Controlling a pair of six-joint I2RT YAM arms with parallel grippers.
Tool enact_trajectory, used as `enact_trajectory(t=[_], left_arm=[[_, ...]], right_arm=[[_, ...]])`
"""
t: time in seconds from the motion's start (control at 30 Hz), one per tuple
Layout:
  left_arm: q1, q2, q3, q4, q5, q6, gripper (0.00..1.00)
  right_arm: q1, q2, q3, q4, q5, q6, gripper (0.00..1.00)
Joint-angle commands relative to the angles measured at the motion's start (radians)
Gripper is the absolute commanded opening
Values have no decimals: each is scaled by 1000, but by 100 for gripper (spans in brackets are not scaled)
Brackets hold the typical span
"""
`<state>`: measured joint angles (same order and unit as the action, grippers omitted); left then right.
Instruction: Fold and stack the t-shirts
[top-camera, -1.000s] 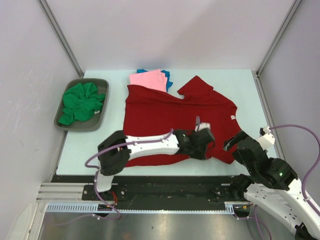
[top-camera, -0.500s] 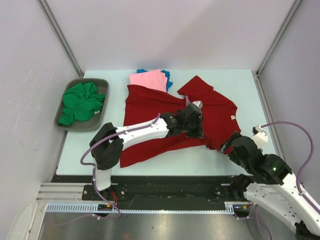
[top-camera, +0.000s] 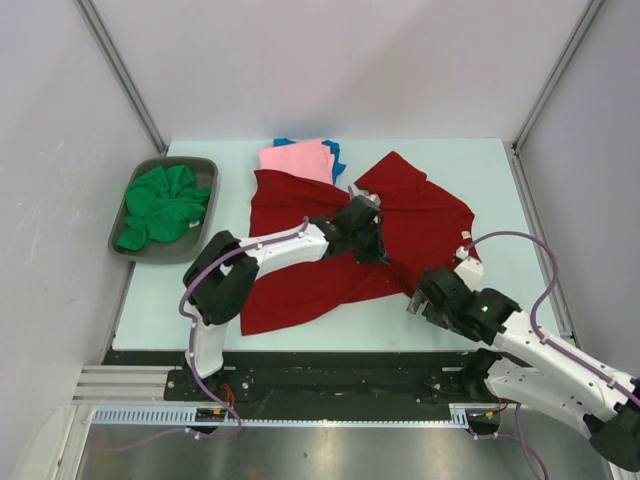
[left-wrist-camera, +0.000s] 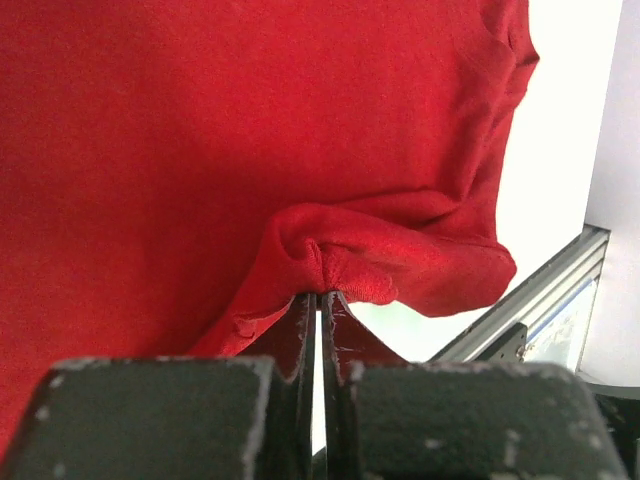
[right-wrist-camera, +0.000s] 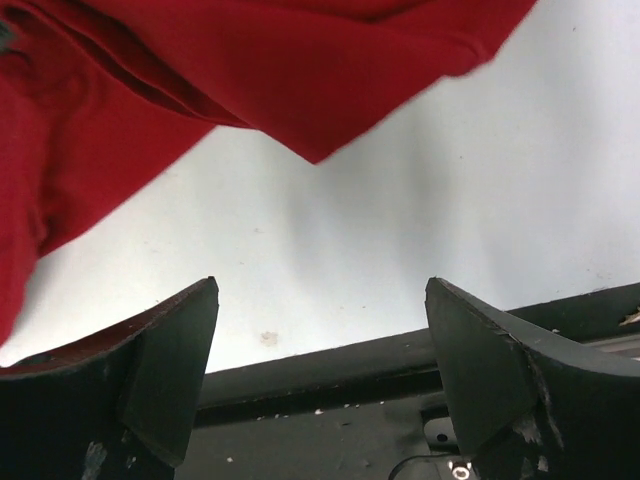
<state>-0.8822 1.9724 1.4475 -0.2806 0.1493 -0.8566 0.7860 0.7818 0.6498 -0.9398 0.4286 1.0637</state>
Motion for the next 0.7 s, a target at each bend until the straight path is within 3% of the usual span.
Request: enact_trajectory(t=[0.0, 0.23, 0.43, 0.67], left_arm=[[43, -1, -39, 95, 64, -7, 0], [77, 5, -110, 158, 108, -24, 0], [83, 19, -160, 213, 137, -39, 0], [106, 29, -194, 241, 159, -50, 0]], right_arm=[[15, 23, -55, 82, -4, 19, 89], [-46, 112, -67, 156, 55, -10, 89], [-157, 249, -67, 326, 19, -99, 89], [-208, 343, -67, 397, -70, -148, 88]])
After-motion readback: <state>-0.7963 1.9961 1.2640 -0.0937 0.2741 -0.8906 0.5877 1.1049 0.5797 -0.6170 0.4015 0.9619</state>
